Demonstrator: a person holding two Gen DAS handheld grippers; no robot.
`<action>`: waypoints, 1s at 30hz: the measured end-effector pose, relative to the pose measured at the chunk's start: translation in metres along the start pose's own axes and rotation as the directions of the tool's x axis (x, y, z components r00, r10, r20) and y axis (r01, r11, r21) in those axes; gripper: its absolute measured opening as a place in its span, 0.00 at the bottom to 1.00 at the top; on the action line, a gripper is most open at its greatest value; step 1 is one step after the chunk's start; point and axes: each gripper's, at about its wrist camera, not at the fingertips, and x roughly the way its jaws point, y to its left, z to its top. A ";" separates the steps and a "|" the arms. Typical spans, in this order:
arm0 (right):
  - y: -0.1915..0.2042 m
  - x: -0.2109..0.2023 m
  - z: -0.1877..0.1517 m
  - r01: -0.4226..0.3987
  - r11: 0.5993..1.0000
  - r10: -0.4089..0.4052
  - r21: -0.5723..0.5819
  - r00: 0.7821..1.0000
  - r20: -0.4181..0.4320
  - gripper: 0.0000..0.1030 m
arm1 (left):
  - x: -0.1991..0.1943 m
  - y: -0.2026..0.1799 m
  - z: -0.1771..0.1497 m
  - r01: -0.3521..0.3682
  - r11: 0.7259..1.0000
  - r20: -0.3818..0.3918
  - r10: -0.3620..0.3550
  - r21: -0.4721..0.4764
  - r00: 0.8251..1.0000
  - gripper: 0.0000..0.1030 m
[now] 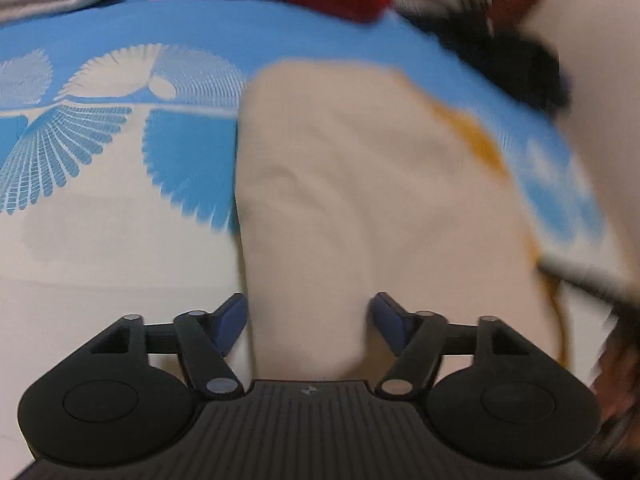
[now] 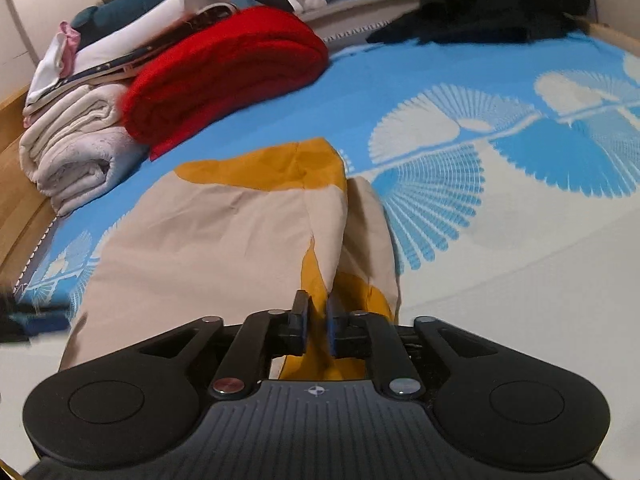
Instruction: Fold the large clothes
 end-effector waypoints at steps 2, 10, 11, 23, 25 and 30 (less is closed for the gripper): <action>-0.001 -0.004 -0.003 -0.002 1.000 0.002 0.015 1.000 -0.014 0.22 | -0.011 -0.002 -0.006 0.025 1.000 -0.006 -0.025 -0.007 1.000 0.75; -0.022 -0.022 -0.028 -0.088 0.993 0.102 0.073 0.968 -0.227 0.30 | -0.026 -0.016 -0.057 0.034 0.990 -0.050 -0.027 0.140 0.998 0.78; -0.024 -0.023 -0.033 -0.078 0.995 0.092 0.064 0.963 -0.254 0.30 | -0.032 -0.015 -0.060 0.046 0.991 -0.044 -0.041 0.125 0.998 0.78; -0.032 -0.088 -0.044 -0.016 0.999 0.013 -0.029 0.996 -0.089 0.00 | -0.041 -0.036 -0.091 0.058 0.988 -0.051 -0.051 0.143 0.997 0.72; -0.032 -0.085 -0.043 0.000 0.999 -0.005 -0.042 0.993 -0.120 0.00 | -0.036 -0.038 -0.093 0.025 0.987 -0.059 -0.016 0.158 0.998 0.73; -0.023 -0.068 -0.053 0.138 0.980 -0.163 -0.145 0.971 -0.176 0.04 | -0.042 -0.031 -0.094 0.012 0.993 -0.059 -0.005 0.115 0.998 0.77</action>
